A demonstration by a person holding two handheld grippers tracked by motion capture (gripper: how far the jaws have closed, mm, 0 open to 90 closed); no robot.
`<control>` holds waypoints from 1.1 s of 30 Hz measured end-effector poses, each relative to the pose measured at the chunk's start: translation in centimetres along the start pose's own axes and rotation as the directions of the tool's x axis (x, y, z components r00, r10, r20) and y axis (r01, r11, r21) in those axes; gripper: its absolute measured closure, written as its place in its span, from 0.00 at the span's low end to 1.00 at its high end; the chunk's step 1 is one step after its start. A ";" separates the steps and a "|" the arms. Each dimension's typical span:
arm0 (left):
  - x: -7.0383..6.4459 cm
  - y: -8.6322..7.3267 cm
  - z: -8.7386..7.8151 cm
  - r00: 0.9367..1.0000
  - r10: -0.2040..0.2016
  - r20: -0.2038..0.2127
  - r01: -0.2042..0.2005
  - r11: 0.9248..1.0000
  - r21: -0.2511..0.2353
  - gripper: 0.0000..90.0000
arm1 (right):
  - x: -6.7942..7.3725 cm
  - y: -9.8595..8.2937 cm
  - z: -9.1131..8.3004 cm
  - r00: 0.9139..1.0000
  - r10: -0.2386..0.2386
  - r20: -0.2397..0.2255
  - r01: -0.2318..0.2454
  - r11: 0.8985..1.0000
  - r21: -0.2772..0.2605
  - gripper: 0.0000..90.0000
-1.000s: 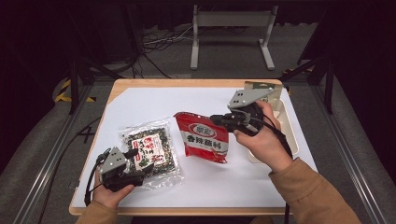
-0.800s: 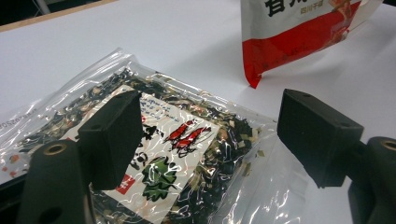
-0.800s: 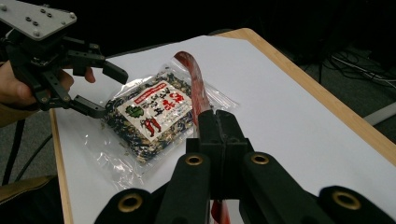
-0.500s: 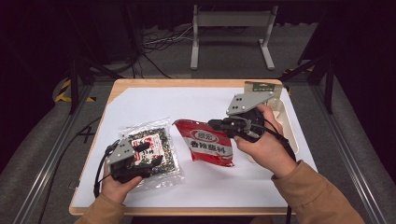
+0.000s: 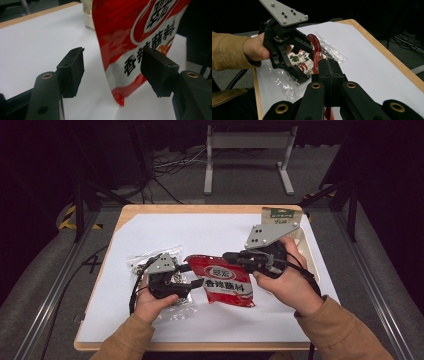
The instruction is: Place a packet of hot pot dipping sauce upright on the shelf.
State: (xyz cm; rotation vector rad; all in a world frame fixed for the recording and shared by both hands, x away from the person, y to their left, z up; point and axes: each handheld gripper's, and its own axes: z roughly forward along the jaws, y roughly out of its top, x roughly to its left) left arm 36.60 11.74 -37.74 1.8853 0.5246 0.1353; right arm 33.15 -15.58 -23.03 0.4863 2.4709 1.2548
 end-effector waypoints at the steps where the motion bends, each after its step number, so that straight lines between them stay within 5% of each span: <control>1: 0.0 0.0 0.2 1.000 0.005 0.009 -0.005 1.000 -0.006 0.40 | 0.1 0.0 0.0 1.000 -0.002 0.001 0.002 1.000 -0.003 1.00; 7: 0.0 0.2 0.9 0.995 0.031 0.098 -0.031 1.000 0.001 0.53 | 0.5 0.0 -0.2 1.000 0.003 -0.001 -0.003 1.000 -0.021 1.00; 17: -0.3 0.6 1.3 0.983 0.062 0.170 -0.068 0.997 0.028 0.99 | 0.1 -1.1 -1.3 0.998 0.042 0.043 -0.039 0.997 -0.063 1.00; 27: -0.8 1.4 0.6 0.968 0.093 0.232 -0.117 0.989 0.093 1.00 | -0.7 -2.4 -1.6 0.998 0.039 0.044 -0.036 0.996 -0.076 0.98; 33: -0.8 1.8 -0.3 0.960 0.081 0.268 -0.104 0.992 0.070 1.00 | -1.3 -3.6 -1.2 0.999 0.048 -0.002 -0.048 0.993 -0.108 0.68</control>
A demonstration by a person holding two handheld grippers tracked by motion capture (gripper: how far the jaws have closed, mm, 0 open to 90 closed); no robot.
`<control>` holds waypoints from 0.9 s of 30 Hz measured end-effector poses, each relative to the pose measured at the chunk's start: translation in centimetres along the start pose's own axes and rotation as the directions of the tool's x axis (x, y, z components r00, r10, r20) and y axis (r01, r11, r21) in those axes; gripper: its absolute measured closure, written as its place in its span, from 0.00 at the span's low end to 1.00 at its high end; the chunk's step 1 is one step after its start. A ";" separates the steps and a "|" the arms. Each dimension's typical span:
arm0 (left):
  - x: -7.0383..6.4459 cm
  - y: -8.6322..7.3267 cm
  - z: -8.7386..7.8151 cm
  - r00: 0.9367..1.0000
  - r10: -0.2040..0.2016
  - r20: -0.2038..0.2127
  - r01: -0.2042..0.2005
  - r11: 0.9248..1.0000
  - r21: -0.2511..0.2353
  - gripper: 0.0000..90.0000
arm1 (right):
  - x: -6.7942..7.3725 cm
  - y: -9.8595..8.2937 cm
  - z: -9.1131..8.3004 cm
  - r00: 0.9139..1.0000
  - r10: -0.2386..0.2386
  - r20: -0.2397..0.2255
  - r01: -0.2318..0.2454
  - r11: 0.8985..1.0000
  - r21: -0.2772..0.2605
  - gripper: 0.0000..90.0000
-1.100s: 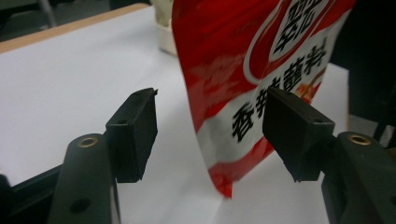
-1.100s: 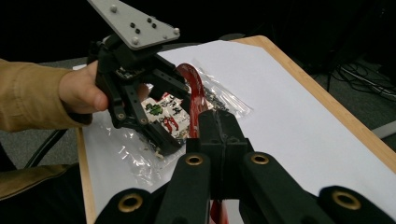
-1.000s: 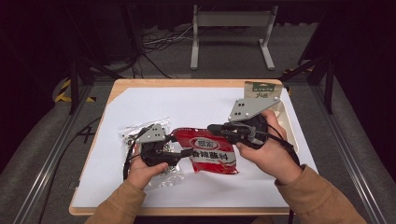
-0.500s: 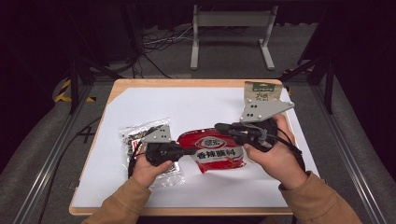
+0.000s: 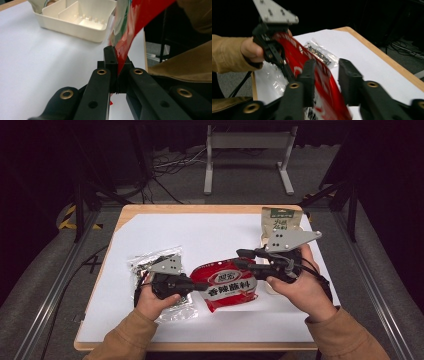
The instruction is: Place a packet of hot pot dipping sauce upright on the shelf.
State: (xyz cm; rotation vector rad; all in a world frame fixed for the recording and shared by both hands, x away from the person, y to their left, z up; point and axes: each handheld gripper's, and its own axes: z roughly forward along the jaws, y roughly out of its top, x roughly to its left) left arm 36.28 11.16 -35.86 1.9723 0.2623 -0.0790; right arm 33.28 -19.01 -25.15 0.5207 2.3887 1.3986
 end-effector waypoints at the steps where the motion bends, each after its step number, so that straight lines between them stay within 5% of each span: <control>1: -0.1 0.1 -0.1 1.000 0.004 -0.001 -0.004 1.000 0.000 1.00 | -0.1 -0.3 0.2 1.000 0.003 -0.011 -0.003 1.000 0.003 0.64; 7: -0.4 0.5 -0.9 1.000 0.024 -0.007 -0.024 1.000 -0.006 1.00 | -0.9 -2.8 1.1 0.999 0.005 -0.032 -0.004 1.000 0.011 0.54; 16: -0.4 0.5 -1.0 0.999 0.035 0.004 -0.035 0.999 -0.025 1.00 | -2.9 -6.4 3.3 0.993 0.061 -0.100 -0.053 0.995 0.082 0.57; 23: -0.3 0.2 -1.3 0.999 0.026 -0.024 -0.026 0.999 -0.020 1.00 | -3.2 -7.1 4.1 0.992 0.064 -0.113 -0.050 0.990 0.130 0.69; 27: 0.0 0.0 -1.4 0.999 0.013 -0.035 -0.014 1.000 -0.028 1.00 | -3.2 -6.9 3.8 0.988 0.064 -0.143 -0.039 0.985 0.170 0.92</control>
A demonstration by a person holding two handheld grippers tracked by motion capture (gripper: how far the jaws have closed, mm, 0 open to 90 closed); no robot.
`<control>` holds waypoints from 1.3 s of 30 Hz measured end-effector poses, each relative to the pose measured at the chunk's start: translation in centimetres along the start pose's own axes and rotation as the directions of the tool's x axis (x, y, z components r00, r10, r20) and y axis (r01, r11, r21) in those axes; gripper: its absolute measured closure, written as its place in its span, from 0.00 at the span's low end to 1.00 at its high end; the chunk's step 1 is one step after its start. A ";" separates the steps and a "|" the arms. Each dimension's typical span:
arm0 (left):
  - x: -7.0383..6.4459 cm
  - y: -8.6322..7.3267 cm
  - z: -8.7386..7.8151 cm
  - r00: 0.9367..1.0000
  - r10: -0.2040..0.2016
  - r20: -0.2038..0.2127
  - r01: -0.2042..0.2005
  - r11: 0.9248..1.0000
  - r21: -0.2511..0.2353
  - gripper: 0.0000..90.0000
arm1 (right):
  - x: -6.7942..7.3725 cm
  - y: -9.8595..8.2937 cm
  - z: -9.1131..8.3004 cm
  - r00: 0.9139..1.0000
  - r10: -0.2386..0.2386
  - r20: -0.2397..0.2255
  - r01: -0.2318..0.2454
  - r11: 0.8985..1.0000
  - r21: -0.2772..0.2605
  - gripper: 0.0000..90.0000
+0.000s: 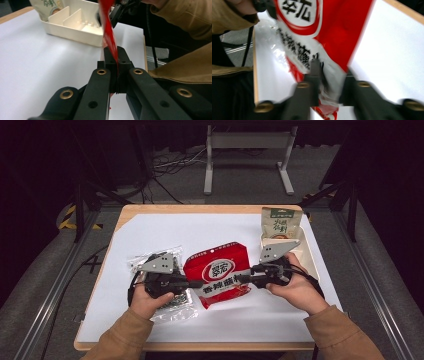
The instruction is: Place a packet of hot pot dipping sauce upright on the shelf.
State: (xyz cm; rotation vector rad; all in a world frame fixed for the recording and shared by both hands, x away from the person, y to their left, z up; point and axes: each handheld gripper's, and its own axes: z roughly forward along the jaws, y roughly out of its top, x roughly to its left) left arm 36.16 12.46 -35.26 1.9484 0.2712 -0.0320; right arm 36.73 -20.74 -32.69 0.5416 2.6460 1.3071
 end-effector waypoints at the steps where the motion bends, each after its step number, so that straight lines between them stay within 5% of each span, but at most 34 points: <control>1: 0.0 -0.1 0.0 1.000 -0.007 0.001 0.007 1.000 -0.007 1.00 | 0.0 0.1 -0.1 1.000 0.002 -0.004 -0.002 1.000 -0.002 0.95; 8: 0.5 -0.3 0.0 0.999 -0.042 -0.012 0.042 0.998 -0.041 0.93 | 0.4 0.7 -1.1 0.999 0.029 -0.029 -0.028 1.000 0.006 1.00; 11: 0.7 -0.4 0.0 0.996 -0.083 -0.022 0.081 0.993 -0.080 0.70 | 0.6 1.0 -1.6 0.999 0.026 -0.027 -0.026 1.000 0.007 1.00; 15: 0.5 -0.4 0.1 0.996 -0.065 -0.067 0.060 0.995 -0.078 0.54 | 0.2 0.9 -2.7 0.999 0.039 -0.012 -0.039 0.999 -0.006 1.00; 32: 0.8 -1.6 -1.4 0.982 -0.086 -0.170 0.075 0.995 -0.069 0.47 | -2.8 1.2 -7.7 0.995 0.076 0.070 -0.069 0.994 -0.086 1.00; 37: 0.8 -1.9 -2.0 0.974 -0.098 -0.204 0.087 0.994 -0.064 0.47 | -4.0 1.0 -8.9 0.990 0.090 0.106 -0.079 0.991 -0.105 1.00; 39: 0.9 -2.1 -2.1 0.957 -0.107 -0.269 0.099 0.994 -0.043 0.47 | -4.6 0.8 -9.5 0.987 0.104 0.124 -0.090 0.989 -0.117 1.00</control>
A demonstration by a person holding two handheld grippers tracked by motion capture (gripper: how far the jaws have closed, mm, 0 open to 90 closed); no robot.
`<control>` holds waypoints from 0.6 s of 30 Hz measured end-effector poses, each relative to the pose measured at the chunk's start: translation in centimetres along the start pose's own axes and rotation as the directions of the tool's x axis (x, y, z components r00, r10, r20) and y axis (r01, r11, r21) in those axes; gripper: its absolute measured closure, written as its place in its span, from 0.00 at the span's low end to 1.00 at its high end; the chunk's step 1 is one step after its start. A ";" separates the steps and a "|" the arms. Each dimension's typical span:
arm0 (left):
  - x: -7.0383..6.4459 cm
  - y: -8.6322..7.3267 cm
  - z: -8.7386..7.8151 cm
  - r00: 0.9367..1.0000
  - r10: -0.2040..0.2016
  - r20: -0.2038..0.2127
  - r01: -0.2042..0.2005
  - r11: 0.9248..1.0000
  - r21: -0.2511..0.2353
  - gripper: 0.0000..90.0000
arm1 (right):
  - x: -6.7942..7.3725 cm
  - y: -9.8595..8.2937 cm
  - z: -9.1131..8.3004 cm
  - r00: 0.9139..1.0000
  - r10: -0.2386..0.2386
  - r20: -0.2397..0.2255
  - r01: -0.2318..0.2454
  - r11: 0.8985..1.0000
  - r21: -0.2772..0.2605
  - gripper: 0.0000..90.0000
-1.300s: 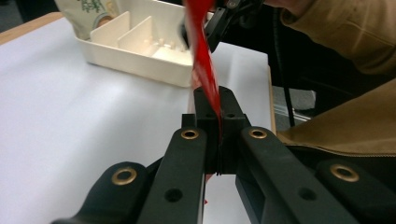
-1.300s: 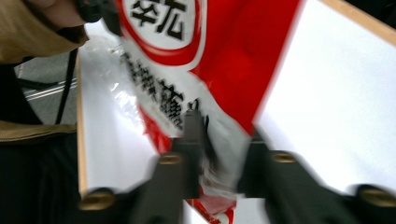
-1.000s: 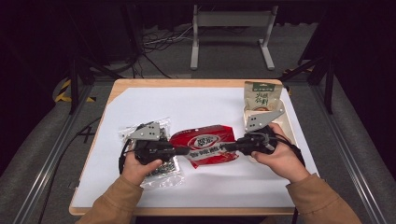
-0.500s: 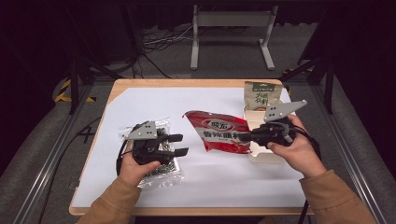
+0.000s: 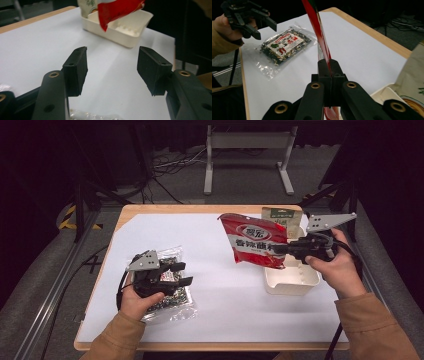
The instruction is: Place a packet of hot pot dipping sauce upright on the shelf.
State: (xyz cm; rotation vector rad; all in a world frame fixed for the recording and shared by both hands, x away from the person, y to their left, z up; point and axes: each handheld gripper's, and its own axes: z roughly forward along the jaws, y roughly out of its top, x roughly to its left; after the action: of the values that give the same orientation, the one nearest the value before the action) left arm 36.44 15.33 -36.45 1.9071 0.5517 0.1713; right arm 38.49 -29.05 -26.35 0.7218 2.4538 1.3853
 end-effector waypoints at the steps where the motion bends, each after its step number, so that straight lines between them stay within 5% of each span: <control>1: 0.0 0.0 0.0 1.000 -0.003 -0.020 0.003 1.000 0.012 0.47 | -0.4 -0.1 -0.3 1.000 0.003 0.011 -0.003 1.000 -0.003 1.00; 6: 0.3 -0.3 0.0 0.998 -0.016 -0.057 0.018 0.999 0.028 0.46 | -1.8 -0.3 -1.2 0.999 0.018 0.045 -0.017 1.000 -0.022 1.00; 18: 0.6 -0.4 -0.2 0.997 -0.029 -0.070 0.031 0.999 0.032 0.45 | -4.8 -1.0 -2.5 0.993 0.044 0.109 -0.041 0.999 -0.032 1.00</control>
State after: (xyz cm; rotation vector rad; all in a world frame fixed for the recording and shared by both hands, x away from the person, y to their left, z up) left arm 36.72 15.90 -36.79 1.9297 0.6328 0.2111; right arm 41.18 -33.84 -26.06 0.8252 2.3422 1.3559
